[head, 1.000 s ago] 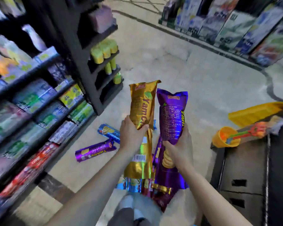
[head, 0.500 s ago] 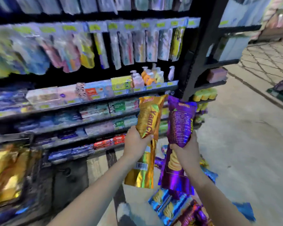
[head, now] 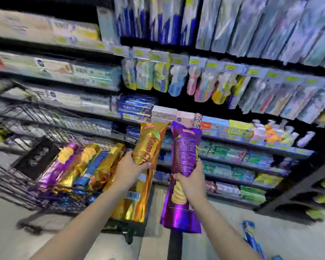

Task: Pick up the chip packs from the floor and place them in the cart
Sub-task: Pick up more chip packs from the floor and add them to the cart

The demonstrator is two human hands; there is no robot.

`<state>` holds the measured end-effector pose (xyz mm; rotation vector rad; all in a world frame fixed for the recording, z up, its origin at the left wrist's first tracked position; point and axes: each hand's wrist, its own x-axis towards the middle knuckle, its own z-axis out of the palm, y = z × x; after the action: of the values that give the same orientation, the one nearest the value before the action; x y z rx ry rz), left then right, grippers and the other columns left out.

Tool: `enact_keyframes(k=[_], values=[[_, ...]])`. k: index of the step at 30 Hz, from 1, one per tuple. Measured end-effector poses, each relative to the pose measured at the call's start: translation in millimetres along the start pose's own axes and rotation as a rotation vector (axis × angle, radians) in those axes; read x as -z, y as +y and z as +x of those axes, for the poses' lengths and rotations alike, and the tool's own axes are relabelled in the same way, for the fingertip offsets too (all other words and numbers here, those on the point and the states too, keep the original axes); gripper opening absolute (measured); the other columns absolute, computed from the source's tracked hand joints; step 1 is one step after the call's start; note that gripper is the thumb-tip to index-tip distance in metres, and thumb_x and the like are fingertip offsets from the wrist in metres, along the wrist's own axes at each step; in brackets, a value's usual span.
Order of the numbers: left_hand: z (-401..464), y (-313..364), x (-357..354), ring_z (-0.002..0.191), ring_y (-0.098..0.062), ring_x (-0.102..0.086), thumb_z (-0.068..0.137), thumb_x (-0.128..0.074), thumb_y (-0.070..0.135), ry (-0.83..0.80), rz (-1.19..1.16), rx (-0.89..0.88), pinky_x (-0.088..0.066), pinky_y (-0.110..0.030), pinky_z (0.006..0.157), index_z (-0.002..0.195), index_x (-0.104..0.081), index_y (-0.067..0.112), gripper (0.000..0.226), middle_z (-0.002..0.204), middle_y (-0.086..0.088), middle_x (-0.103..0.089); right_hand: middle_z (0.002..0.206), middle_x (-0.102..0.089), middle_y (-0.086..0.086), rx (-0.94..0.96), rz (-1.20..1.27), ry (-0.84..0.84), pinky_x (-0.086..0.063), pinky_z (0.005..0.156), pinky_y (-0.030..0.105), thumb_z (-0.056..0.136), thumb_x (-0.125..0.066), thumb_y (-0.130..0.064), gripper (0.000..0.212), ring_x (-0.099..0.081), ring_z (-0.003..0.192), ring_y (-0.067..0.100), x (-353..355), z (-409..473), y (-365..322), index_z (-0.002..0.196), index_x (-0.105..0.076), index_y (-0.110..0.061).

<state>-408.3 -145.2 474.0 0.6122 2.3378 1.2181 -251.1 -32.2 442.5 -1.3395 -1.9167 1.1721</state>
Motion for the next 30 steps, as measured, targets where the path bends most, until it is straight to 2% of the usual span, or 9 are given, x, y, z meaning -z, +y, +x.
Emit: enact_keyframes(k=[2, 5, 7, 10, 13, 20, 24, 28, 30], values=[[24, -23, 40, 0.105, -0.027, -0.060, 0.073, -0.079, 0.035, 0.027, 0.011, 0.028, -0.042, -0.031, 0.076, 0.120, -0.051, 0.011, 0.059, 0.101, 0.000, -0.058, 0.112, -0.061, 0.011, -0.006, 0.012, -0.046, -0.049, 0.088, 0.040, 0.057, -0.076, -0.028, 0.091, -0.061, 0.101, 0.031, -52, 1, -22, 0.136, -0.035, -0.016], [65, -60, 97, 0.092, -0.025, -0.061, 0.072, -0.079, 0.036, 0.034, 0.022, 0.054, -0.046, -0.032, 0.072, 0.117, -0.053, 0.010, 0.058, 0.102, -0.004, -0.062, 0.114, -0.059, 0.009, -0.039, 0.007, -0.096, -0.048, 0.090, 0.041, 0.058, -0.078, -0.029, 0.093, -0.059, 0.105, 0.030, -130, 2, -54, 0.138, -0.033, -0.017], [92, -83, 131, 0.091, -0.024, -0.059, 0.074, -0.078, 0.035, 0.029, 0.030, 0.076, -0.044, -0.031, 0.070, 0.113, -0.052, 0.010, 0.054, 0.102, -0.004, -0.062, 0.115, -0.057, 0.008, -0.077, 0.009, -0.123, -0.047, 0.090, 0.040, 0.060, -0.080, -0.027, 0.092, -0.058, 0.107, 0.030, -178, 3, -74, 0.139, -0.032, -0.018], [131, -113, 167, 0.092, -0.024, -0.060, 0.075, -0.078, 0.028, 0.025, 0.040, 0.078, -0.040, -0.028, 0.069, 0.105, -0.052, 0.013, 0.043, 0.095, -0.002, -0.059, 0.117, -0.057, 0.009, -0.119, 0.000, -0.154, -0.046, 0.091, 0.039, 0.062, -0.079, -0.027, 0.093, -0.057, 0.108, 0.030, -238, 8, -94, 0.140, -0.029, -0.019], [165, -139, 185, 0.084, -0.024, -0.060, 0.073, -0.080, 0.028, 0.006, 0.074, 0.088, -0.039, -0.028, 0.062, 0.106, -0.057, 0.009, 0.044, 0.091, -0.003, -0.062, 0.113, -0.060, 0.010, -0.174, -0.006, -0.169, -0.049, 0.092, 0.044, 0.056, -0.076, -0.032, 0.098, -0.060, 0.105, 0.031, -286, 19, -98, 0.140, -0.027, -0.021], [242, -191, 167, 0.088, -0.026, -0.061, 0.071, -0.080, 0.035, -0.036, 0.150, 0.166, -0.042, -0.030, 0.068, 0.109, -0.054, 0.008, 0.053, 0.096, -0.007, -0.064, 0.123, -0.054, 0.014, -0.317, -0.126, -0.179, -0.046, 0.097, 0.042, 0.066, -0.079, -0.025, 0.099, -0.055, 0.112, 0.034, -347, 64, -69, 0.146, -0.021, -0.020], [276, -220, 139, 0.097, -0.034, -0.061, 0.070, -0.080, 0.033, -0.020, 0.190, 0.221, -0.050, -0.040, 0.078, 0.112, -0.054, 0.004, 0.057, 0.104, -0.014, -0.066, 0.124, -0.051, 0.016, -0.352, -0.220, -0.215, -0.043, 0.096, 0.039, 0.070, -0.076, -0.027, 0.100, -0.051, 0.116, 0.034, -373, 92, -40, 0.149, -0.015, -0.017], [297, -246, 111, 0.097, -0.034, -0.060, 0.073, -0.078, 0.033, -0.075, 0.262, 0.269, -0.041, -0.035, 0.071, 0.106, -0.056, 0.001, 0.051, 0.104, -0.018, -0.064, 0.123, -0.053, 0.015, -0.413, -0.296, -0.269, -0.046, 0.096, 0.043, 0.068, -0.075, -0.032, 0.095, -0.054, 0.112, 0.034, -391, 110, -12, 0.144, -0.020, -0.016], [304, -258, 98, 0.100, -0.036, -0.060, 0.072, -0.079, 0.033, -0.087, 0.288, 0.271, -0.043, -0.037, 0.075, 0.109, -0.055, 0.000, 0.055, 0.107, -0.020, -0.064, 0.122, -0.053, 0.013, -0.449, -0.324, -0.264, -0.047, 0.095, 0.043, 0.069, -0.075, -0.032, 0.092, -0.057, 0.108, 0.033, -397, 114, -1, 0.144, -0.022, -0.019]])
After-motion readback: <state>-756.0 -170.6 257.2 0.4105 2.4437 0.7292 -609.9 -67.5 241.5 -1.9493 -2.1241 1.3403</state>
